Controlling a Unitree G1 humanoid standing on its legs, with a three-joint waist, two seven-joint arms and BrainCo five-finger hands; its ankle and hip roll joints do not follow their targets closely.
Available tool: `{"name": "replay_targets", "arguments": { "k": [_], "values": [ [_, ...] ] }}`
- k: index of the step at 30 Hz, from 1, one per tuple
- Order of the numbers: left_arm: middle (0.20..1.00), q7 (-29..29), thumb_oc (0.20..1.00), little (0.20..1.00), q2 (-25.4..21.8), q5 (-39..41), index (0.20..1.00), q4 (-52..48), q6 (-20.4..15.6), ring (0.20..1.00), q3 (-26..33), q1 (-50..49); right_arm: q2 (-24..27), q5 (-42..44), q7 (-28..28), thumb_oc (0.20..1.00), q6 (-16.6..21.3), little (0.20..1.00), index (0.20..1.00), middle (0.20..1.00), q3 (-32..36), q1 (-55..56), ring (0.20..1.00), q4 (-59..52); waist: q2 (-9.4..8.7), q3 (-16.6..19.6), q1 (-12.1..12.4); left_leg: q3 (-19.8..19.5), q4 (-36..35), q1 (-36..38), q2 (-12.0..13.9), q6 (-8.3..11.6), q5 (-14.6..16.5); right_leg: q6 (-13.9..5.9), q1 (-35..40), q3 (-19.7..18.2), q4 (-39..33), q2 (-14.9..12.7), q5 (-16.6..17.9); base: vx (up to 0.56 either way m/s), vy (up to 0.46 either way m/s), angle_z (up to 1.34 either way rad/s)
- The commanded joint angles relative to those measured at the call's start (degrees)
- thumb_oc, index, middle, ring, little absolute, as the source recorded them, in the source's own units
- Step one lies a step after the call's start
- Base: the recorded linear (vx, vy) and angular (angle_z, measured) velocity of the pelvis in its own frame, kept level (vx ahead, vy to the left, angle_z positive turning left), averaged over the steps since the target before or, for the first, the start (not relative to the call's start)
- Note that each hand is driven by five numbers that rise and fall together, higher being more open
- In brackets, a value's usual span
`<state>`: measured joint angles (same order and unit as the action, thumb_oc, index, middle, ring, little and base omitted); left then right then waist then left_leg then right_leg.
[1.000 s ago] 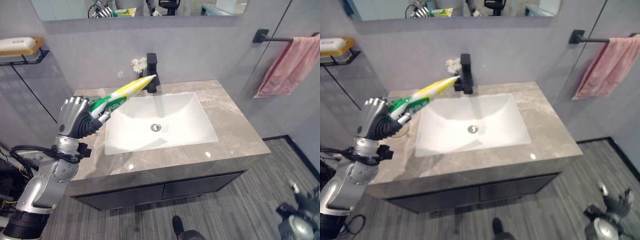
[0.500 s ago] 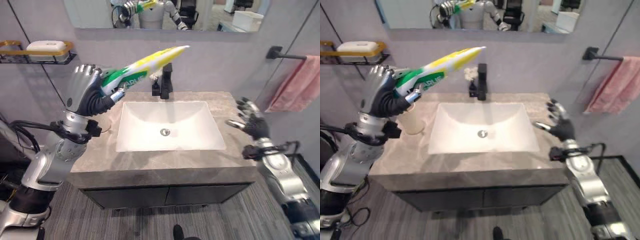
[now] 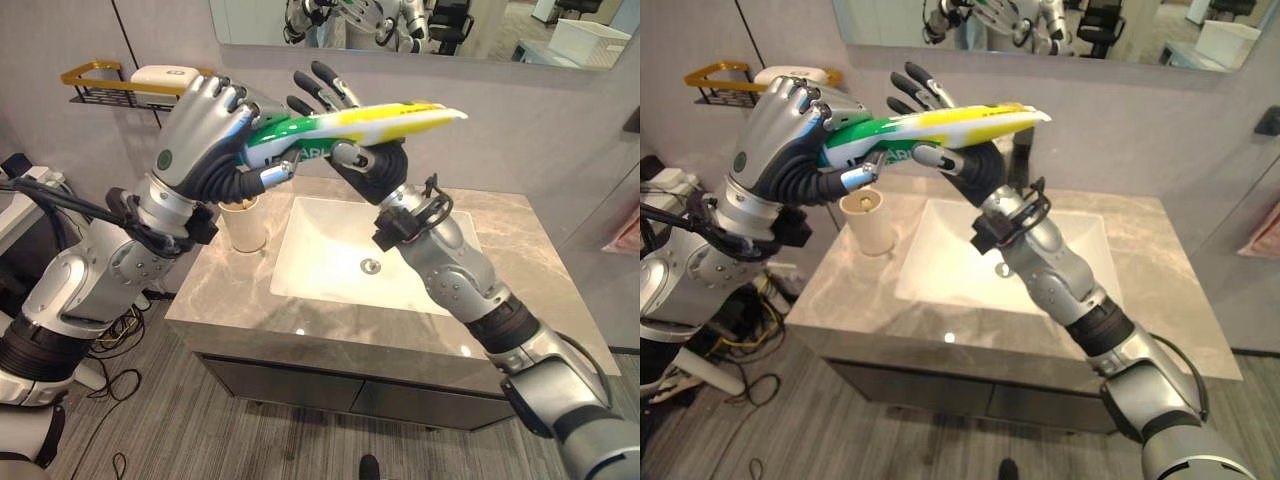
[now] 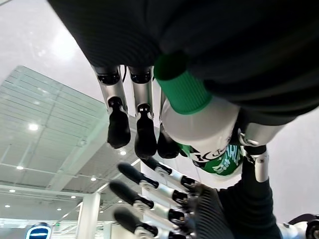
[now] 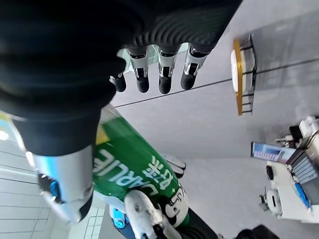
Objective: Put brush and paste in cup on sink, flatten towel.
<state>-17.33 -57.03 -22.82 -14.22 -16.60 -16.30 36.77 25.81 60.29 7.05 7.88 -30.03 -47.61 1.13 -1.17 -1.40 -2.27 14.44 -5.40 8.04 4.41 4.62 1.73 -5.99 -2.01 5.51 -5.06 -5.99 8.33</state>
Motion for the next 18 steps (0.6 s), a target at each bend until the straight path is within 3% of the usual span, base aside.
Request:
{"name": "replay_targets", "arguments": {
  "k": [1,8,15,18],
  "values": [
    [0.2,-3.28,0.2,0.2,-3.63,2.6,0.2,2.11,-0.41,0.2,-0.45,7.43,0.41,2.66,1.18,1.0,5.53,1.0,1.0,1.0,2.49,-3.06,1.0,-1.51,-1.21,0.37,-0.37,-1.4,0.4,2.99,-1.95,0.06,2.63,-3.75,3.41,1.52,0.06,-2.7,-3.22,0.05,0.023,-0.01],
    [0.2,-2.03,0.2,0.2,-1.61,2.41,0.2,4.48,-0.65,0.2,0.74,2.78,-6.87,3.03,1.57,1.0,7.46,1.0,1.0,1.0,3.37,-3.25,1.0,-3.13,-1.11,0.45,0.09,-0.99,0.4,3.65,-2.34,-0.37,3.09,-3.62,3.63,1.27,0.06,-2.89,-3.37,0.02,0.01,-0.01],
    [0.2,-0.83,0.2,0.2,0.55,2.66,0.2,4.73,-0.62,0.2,1.9,-0.54,-8.33,3.59,1.46,1.0,8.05,1.0,1.0,1.0,4.6,-1.34,1.0,-4.89,-0.92,0.53,-0.33,-0.99,0.4,3.94,-2.24,-0.45,3.25,-3.36,3.97,1.06,0.06,-2.71,-3.68,0.0,0.0,0.0],
    [0.2,-0.5,0.2,0.2,1.82,2.66,0.2,4.69,-0.62,0.2,1.26,-0.26,-10.29,3.39,1.28,0.605,9.05,0.605,0.605,0.605,5.49,-1.07,0.605,-5.47,-0.67,0.63,-0.52,-0.96,0.4,4.08,-2.15,-0.49,3.33,-3.3,3.96,1.01,0.06,-2.62,-3.77,0.0,-0.003,-0.01]
  ]
}}
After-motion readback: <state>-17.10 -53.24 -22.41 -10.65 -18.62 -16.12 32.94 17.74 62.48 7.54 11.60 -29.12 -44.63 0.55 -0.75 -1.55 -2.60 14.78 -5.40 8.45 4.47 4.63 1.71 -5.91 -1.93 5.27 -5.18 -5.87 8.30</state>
